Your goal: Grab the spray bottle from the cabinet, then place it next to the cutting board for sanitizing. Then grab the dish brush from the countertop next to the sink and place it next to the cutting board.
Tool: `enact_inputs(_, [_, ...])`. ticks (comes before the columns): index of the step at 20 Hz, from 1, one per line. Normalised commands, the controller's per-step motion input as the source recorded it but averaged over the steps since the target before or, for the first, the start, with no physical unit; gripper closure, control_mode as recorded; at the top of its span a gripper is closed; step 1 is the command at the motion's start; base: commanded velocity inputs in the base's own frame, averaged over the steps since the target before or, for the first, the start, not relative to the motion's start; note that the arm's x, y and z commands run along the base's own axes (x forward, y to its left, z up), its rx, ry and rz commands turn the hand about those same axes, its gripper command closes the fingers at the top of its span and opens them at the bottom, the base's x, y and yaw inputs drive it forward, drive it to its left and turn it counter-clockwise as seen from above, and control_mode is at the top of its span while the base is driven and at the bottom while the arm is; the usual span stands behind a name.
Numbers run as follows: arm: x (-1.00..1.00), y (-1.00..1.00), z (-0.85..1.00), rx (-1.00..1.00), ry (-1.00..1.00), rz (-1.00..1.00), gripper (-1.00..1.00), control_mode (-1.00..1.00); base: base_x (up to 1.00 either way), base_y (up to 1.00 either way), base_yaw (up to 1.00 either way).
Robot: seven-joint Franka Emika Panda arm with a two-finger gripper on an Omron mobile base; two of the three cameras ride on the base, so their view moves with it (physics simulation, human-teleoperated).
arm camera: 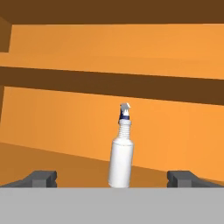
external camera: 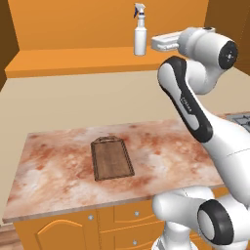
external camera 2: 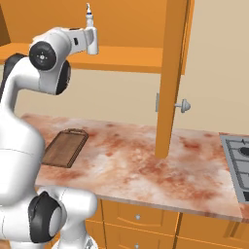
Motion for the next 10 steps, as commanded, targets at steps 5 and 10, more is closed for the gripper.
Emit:
enact_inputs(5, [0.37,0.0,0.0,0.0,0.0,0.0,-1.0,-1.0,0.0,0.0,0.0])
enact_inputs(10, [0.38,0.0,0.0,0.0,0.0,0.0,-1.0,-1.0,0.0,0.0,0.0])
